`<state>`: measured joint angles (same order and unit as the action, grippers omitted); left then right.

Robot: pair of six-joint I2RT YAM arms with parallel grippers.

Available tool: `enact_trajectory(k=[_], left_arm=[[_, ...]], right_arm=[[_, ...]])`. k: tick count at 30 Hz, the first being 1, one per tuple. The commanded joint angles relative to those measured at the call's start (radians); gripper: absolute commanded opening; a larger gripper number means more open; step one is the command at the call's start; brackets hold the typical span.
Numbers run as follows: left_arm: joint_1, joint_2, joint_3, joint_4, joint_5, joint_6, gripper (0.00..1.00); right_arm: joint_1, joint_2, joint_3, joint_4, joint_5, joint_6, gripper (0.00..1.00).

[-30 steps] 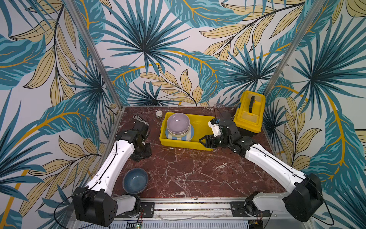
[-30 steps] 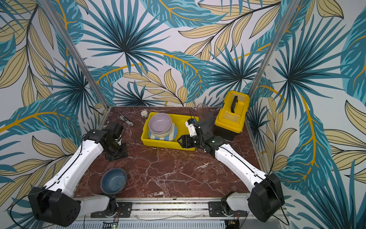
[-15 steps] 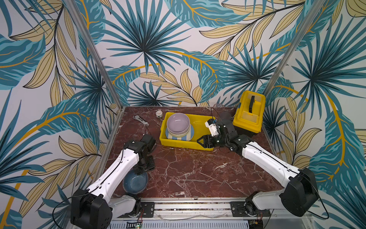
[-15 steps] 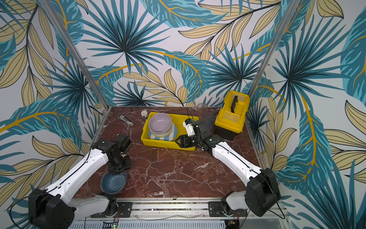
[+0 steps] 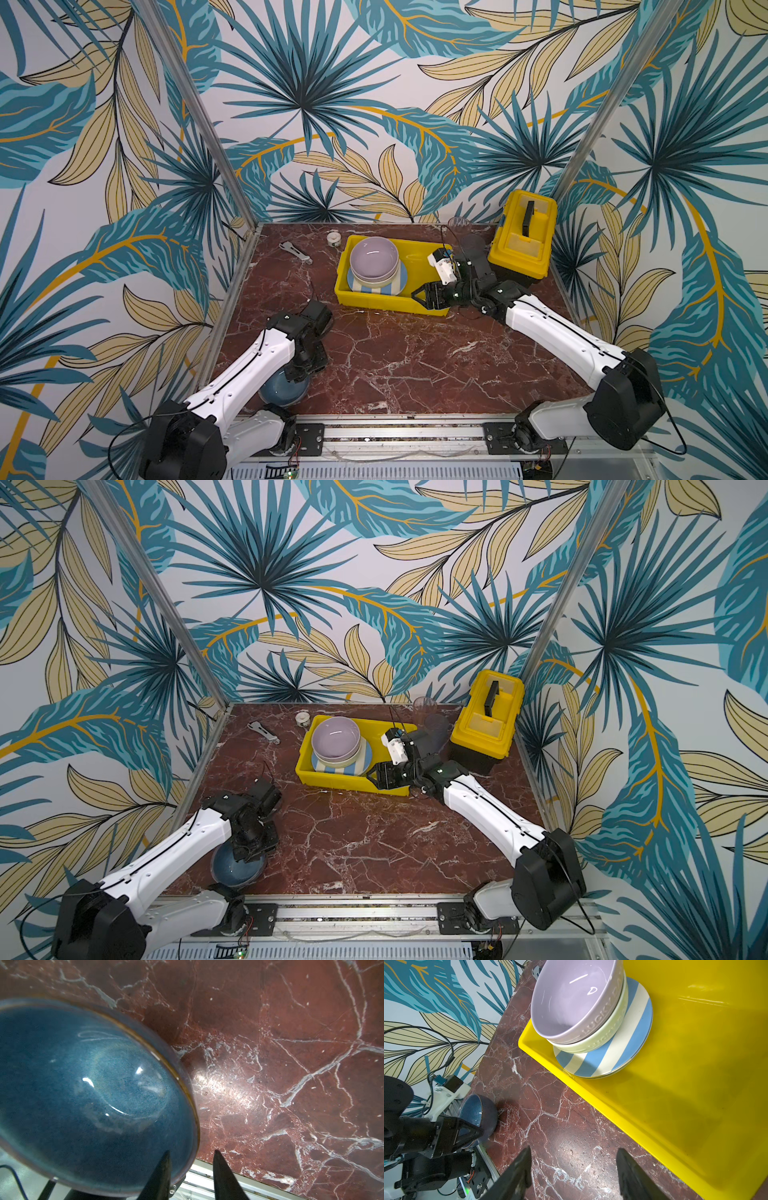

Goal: Place the mixed dishes into the plastic bin
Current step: 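Raise the left gripper and move it down to the dark blue bowl's rim, then close the left gripper on the dark blue bowl's rim and lift it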

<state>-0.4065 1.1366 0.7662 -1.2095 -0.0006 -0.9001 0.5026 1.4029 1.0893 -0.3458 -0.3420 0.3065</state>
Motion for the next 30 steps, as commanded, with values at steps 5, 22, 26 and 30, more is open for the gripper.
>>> enact_trajectory(k=[5, 22, 26, 30], left_arm=[[-0.008, 0.012, -0.047, 0.099, -0.013, -0.022, 0.27], [-0.008, 0.028, -0.051, 0.159, -0.016, 0.007, 0.02], [-0.009, 0.045, 0.001, 0.159, 0.038, 0.030, 0.00], [-0.008, 0.044, 0.067, 0.151, 0.053, 0.054, 0.00]], right_arm=[[-0.004, -0.008, 0.002, -0.013, 0.002, -0.003, 0.66], [-0.004, -0.019, -0.002, -0.019, 0.015, 0.007, 0.66], [-0.003, -0.028, -0.004, -0.027, 0.021, 0.008, 0.66], [-0.004, -0.029, -0.009, -0.015, 0.021, 0.017, 0.66]])
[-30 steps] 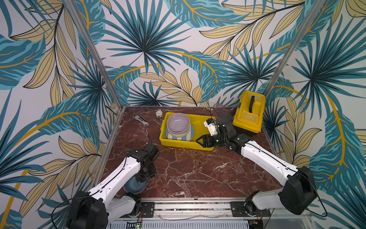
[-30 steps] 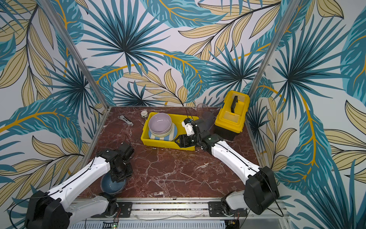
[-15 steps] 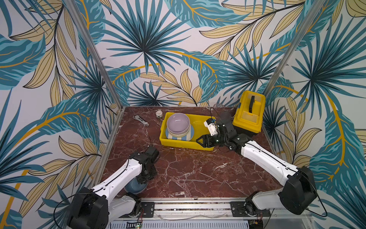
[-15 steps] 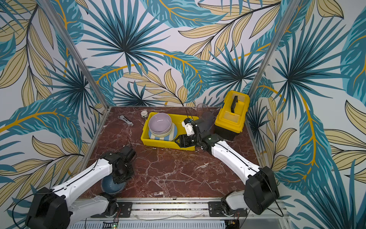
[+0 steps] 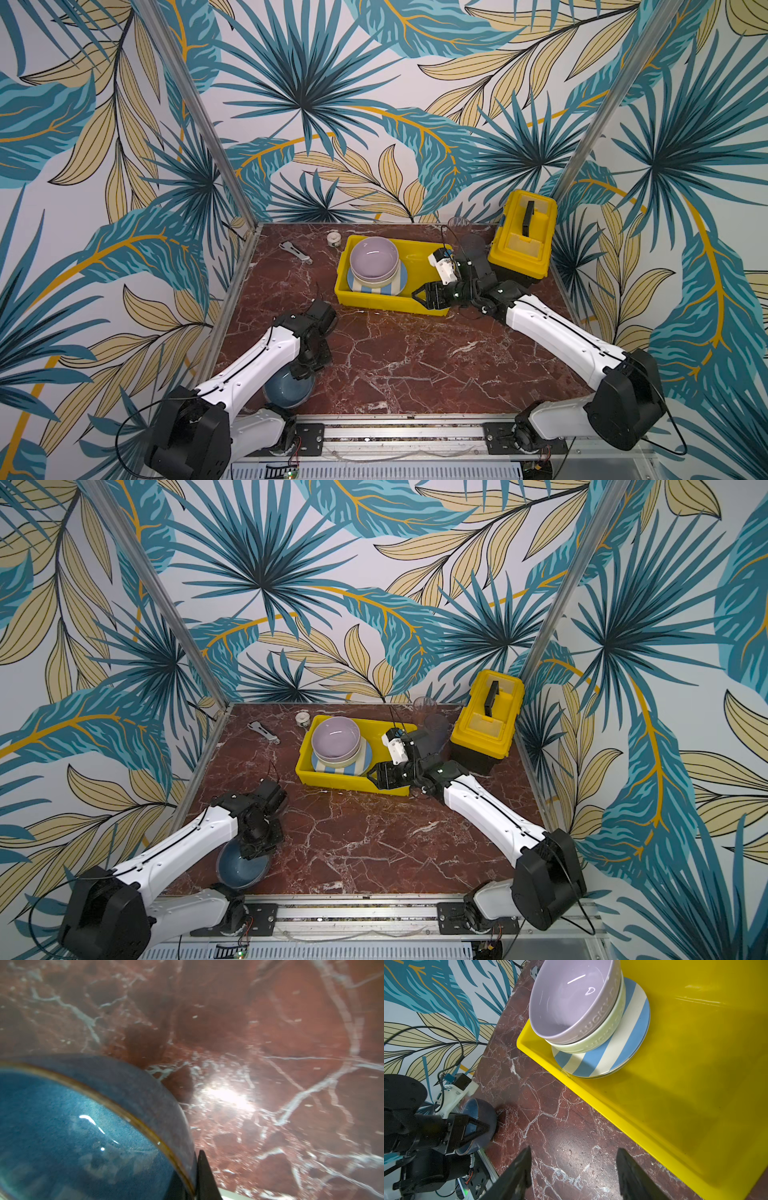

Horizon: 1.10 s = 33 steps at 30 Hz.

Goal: Place the mixed dishes into the plastic bin
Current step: 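Close the left gripper on the dark blue bowl's rim and lift it, then carry the dark blue bowl with the left gripper over the lavender bowl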

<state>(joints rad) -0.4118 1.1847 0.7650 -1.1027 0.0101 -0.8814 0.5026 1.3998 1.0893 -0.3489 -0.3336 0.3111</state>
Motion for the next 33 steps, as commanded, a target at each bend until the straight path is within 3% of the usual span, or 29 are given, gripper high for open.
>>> enact_trajectory(k=[1, 14, 28, 33], left_arm=[[-0.003, 0.001, 0.085, 0.040, 0.043, 0.044, 0.00], [0.000, 0.177, 0.504, -0.137, 0.010, 0.229, 0.00], [0.001, 0.455, 0.973, -0.140, -0.025, 0.410, 0.00], [0.001, 0.559, 1.162, -0.139, 0.010, 0.472, 0.00]], right_arm=[[-0.003, -0.025, -0.009, -0.010, 0.011, 0.015, 0.66], [-0.005, -0.018, 0.009, -0.012, 0.022, 0.019, 0.67], [-0.007, -0.035, 0.018, -0.029, 0.044, 0.031, 0.67], [-0.007, -0.042, 0.020, -0.027, 0.051, 0.041, 0.67]])
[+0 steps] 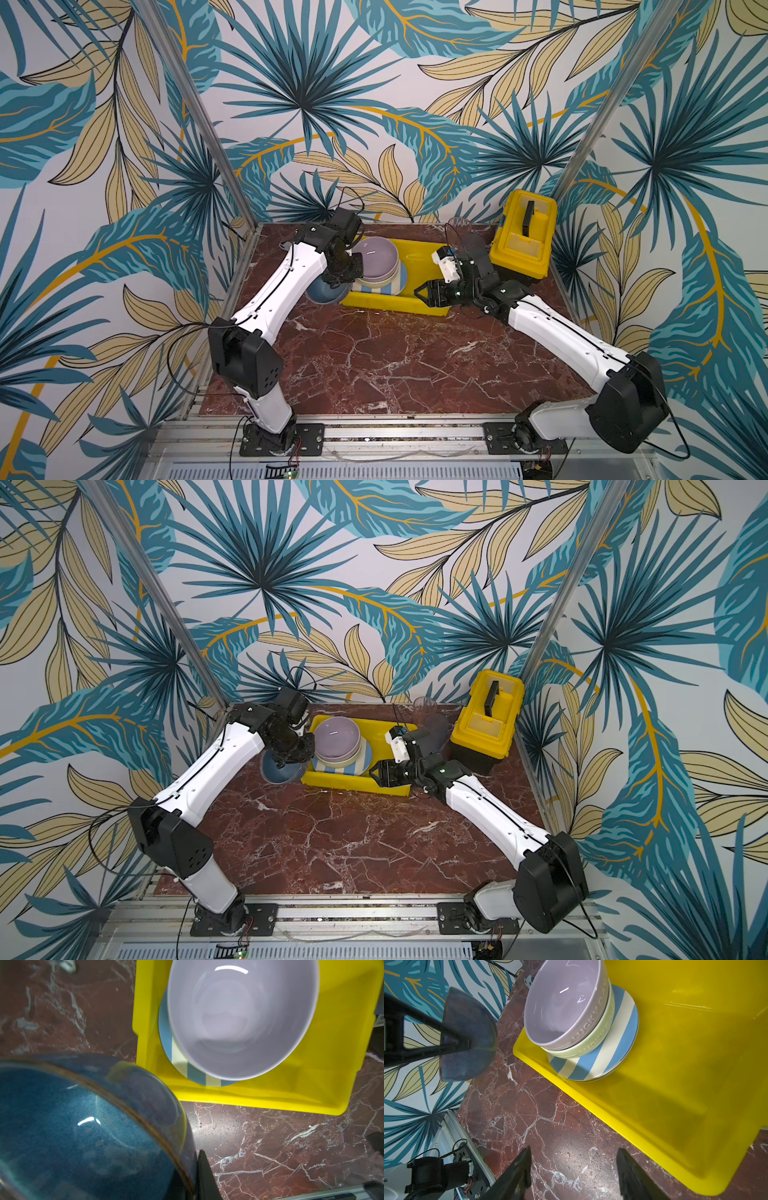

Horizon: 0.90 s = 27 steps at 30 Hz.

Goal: Place the mixed dishes into the plastic bin
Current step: 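Carry the dark blue bowl with the left gripper over the lavender bowl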

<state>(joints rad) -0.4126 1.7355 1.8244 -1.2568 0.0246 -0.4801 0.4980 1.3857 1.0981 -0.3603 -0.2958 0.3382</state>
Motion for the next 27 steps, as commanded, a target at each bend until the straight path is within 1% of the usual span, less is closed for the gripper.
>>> enact_trajectory(k=[1, 14, 20, 27], left_arm=[[0.003, 0.030, 0.136, 0.016, 0.011, 0.081, 0.00], [0.001, 0.267, 0.477, 0.017, 0.173, 0.188, 0.00], [0.000, 0.330, 0.554, 0.017, 0.212, 0.190, 0.00], [-0.013, 0.372, 0.597, 0.017, 0.238, 0.184, 0.00]], right_arm=[[-0.002, -0.029, 0.009, -0.015, 0.014, 0.016, 0.67], [-0.002, -0.068, -0.026, -0.017, 0.047, 0.042, 0.67], [-0.002, -0.077, -0.029, -0.023, 0.054, 0.046, 0.67], [-0.002, -0.073, -0.030, -0.020, 0.055, 0.051, 0.67]])
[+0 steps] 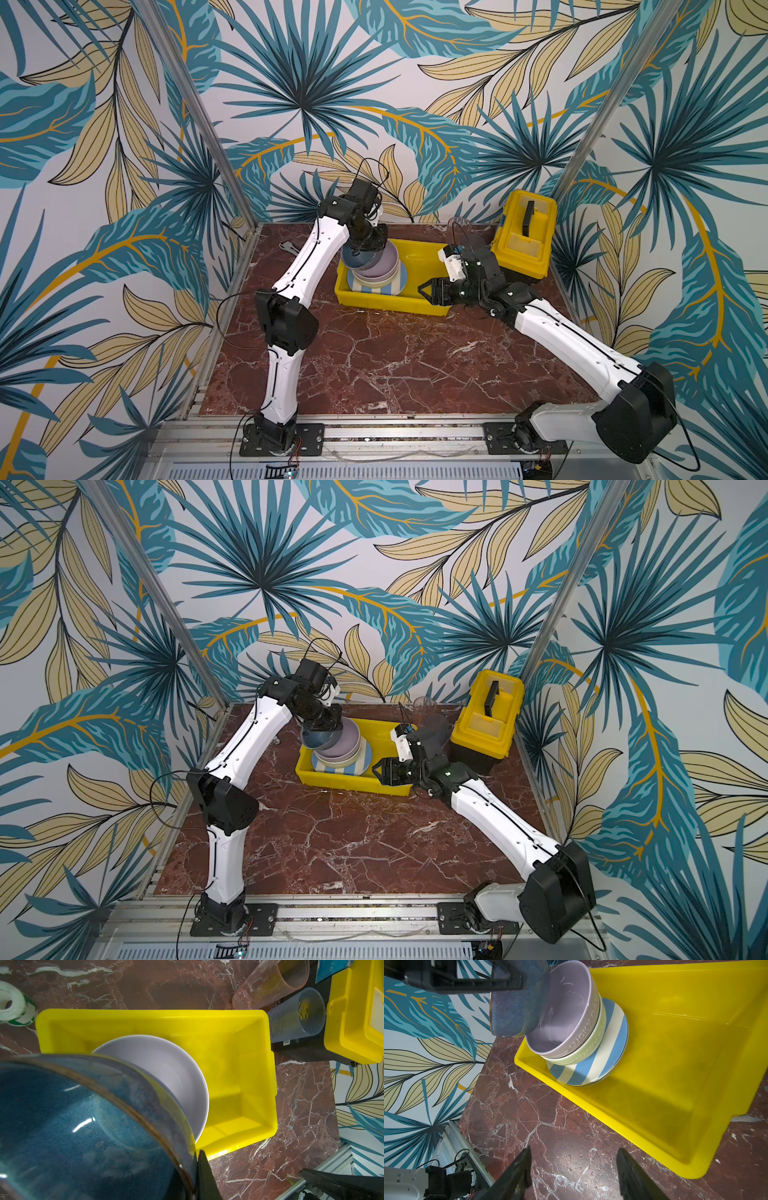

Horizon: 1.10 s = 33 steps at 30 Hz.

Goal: Place the mixed dishes into the plastic bin
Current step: 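Carry the dark blue bowl with the left gripper over the lavender bowl, then lower the dark blue bowl into the lavender bowl with the left gripper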

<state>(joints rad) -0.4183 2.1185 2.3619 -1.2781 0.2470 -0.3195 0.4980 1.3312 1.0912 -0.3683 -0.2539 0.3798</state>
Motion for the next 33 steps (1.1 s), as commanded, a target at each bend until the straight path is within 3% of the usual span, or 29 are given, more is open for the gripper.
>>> enact_trajectory(k=[1, 14, 33], left_arm=[[-0.010, -0.005, 0.063, 0.038, 0.012, 0.025, 0.00], [-0.062, 0.058, 0.060, 0.038, -0.110, 0.057, 0.00], [-0.089, 0.110, 0.040, 0.037, -0.172, 0.085, 0.04]], right_arm=[[-0.002, -0.017, -0.024, -0.011, 0.014, 0.011, 0.67], [-0.003, -0.026, -0.031, -0.010, 0.021, 0.013, 0.67], [-0.003, -0.031, -0.042, 0.002, 0.020, 0.019, 0.67]])
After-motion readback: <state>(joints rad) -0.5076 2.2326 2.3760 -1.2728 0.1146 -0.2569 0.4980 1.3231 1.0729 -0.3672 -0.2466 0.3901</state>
